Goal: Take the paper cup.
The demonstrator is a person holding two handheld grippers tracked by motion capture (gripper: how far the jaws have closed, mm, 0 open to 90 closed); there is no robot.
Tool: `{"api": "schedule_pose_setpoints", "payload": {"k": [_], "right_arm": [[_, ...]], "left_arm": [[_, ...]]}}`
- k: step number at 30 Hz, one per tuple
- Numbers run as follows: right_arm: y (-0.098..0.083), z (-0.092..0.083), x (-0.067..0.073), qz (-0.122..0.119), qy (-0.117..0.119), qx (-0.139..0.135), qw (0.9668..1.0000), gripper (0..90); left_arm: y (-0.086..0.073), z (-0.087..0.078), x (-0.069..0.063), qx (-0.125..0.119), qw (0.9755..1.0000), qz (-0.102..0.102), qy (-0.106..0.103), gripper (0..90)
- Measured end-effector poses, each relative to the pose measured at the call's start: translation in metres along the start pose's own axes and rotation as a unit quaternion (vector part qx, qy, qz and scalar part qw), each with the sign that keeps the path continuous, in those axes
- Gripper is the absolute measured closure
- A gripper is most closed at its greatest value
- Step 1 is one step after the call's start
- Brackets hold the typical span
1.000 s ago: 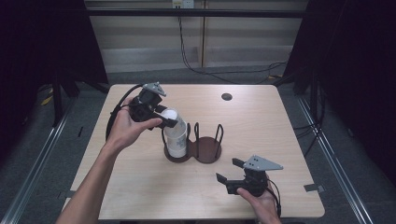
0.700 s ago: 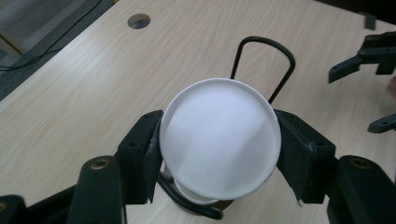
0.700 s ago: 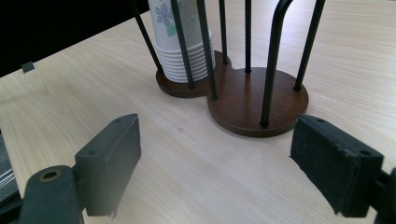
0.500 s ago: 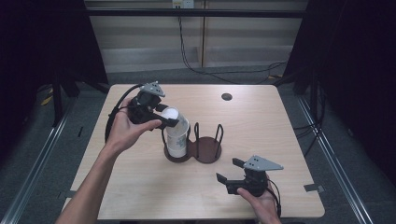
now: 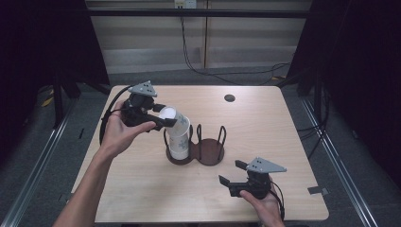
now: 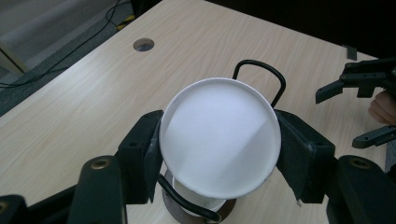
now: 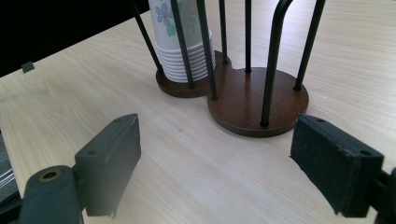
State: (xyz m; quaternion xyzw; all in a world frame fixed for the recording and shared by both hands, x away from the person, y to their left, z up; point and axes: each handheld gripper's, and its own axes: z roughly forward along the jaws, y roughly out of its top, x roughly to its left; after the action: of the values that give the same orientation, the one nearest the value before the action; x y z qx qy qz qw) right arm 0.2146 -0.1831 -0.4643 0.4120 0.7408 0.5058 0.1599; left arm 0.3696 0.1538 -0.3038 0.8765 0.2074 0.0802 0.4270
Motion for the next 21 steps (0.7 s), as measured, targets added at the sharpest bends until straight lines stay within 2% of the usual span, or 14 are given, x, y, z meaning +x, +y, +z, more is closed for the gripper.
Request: {"api": "schedule_pose_setpoints", "payload": {"k": [11,13,15,17,19,21], "right_arm": [[0.0,0.0,0.0,0.0,0.0,-0.001,1.0,15.5],[0.0,0.0,0.0,0.001,0.0,-0.001,1.0,15.5],[0.0,0.0,0.0,0.001,0.0,0.0,1.0,15.5],[0.0,0.0,0.0,0.001,0.0,-0.001,1.0,15.5],[0.0,0.0,0.0,0.001,0.001,-0.001,1.0,15.5],[0.0,0.0,-0.001,0.002,0.001,-0.002,1.0,15.5]], "left_arm": [[-0.006,-0.01,-0.005,-0.027,0.9996,-0.007,-0.007,37.6],[-0.007,-0.013,-0.005,-0.034,0.9993,-0.006,-0.012,37.7],[-0.009,-0.015,-0.004,-0.042,0.9987,-0.015,-0.025,37.6],[-0.012,-0.015,-0.004,-0.039,0.999,-0.013,-0.018,37.6],[-0.016,-0.016,-0.004,-0.042,0.9986,-0.014,-0.03,37.7],[-0.019,-0.017,-0.003,-0.044,0.9986,-0.011,-0.027,37.6]]}}
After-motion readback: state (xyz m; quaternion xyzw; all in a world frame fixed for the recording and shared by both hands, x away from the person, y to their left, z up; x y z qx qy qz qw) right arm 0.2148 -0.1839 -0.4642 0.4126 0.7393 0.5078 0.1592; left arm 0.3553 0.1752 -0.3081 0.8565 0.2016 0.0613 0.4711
